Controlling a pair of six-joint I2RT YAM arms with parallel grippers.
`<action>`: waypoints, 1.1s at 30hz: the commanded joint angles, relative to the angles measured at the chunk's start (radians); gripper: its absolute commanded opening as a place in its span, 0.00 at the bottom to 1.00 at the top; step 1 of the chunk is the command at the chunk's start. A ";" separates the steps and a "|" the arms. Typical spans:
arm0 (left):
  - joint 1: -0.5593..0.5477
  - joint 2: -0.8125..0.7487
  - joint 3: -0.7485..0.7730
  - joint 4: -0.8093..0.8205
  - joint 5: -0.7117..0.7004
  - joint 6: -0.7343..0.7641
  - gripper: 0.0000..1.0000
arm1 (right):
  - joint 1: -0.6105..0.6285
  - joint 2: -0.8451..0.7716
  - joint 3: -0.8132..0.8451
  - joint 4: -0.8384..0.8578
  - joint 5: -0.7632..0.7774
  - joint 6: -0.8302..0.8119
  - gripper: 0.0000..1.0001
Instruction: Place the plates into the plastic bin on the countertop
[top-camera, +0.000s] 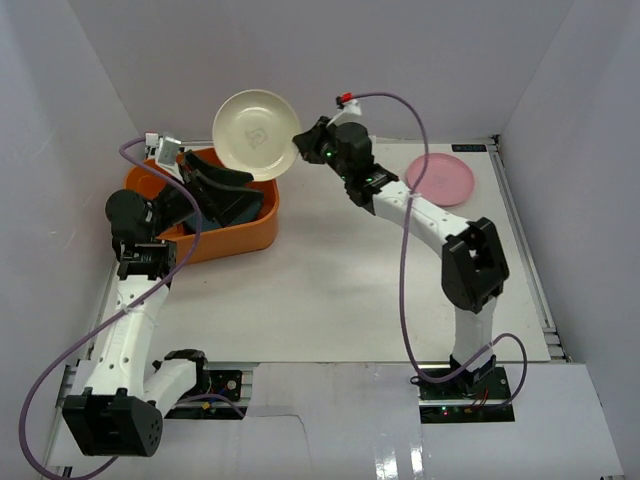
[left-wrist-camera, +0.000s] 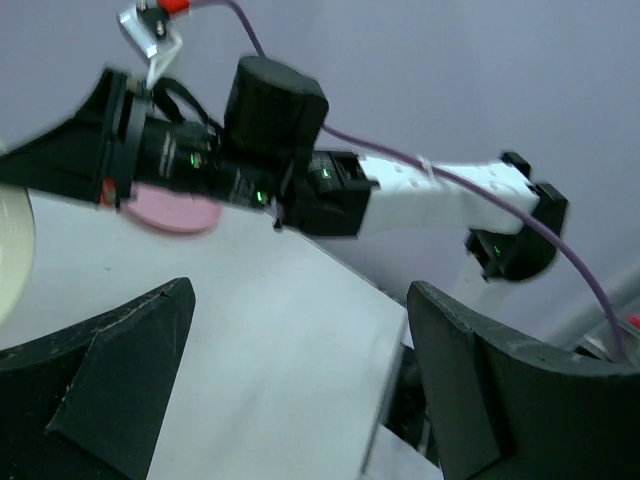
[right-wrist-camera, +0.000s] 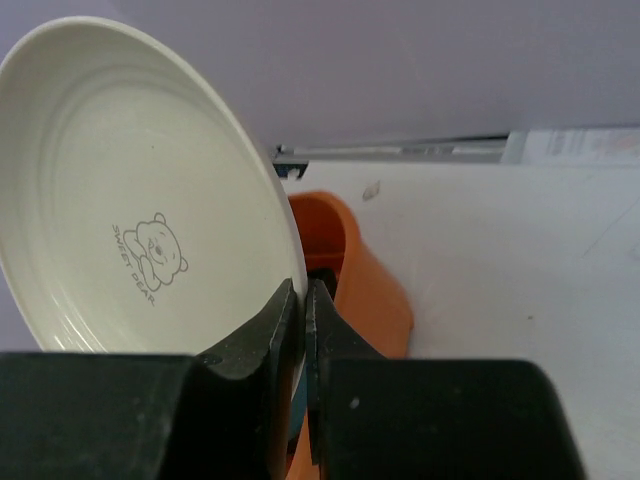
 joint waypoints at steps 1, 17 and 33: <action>-0.054 -0.050 0.133 -0.486 -0.340 0.331 0.98 | 0.064 0.108 0.174 -0.104 0.003 -0.069 0.08; -0.066 -0.058 0.140 -0.629 -0.533 0.387 0.98 | 0.254 0.444 0.529 -0.258 0.094 -0.176 0.35; -0.062 -0.040 0.115 -0.609 -0.532 0.366 0.98 | -0.071 -0.175 -0.312 -0.011 0.003 -0.110 0.57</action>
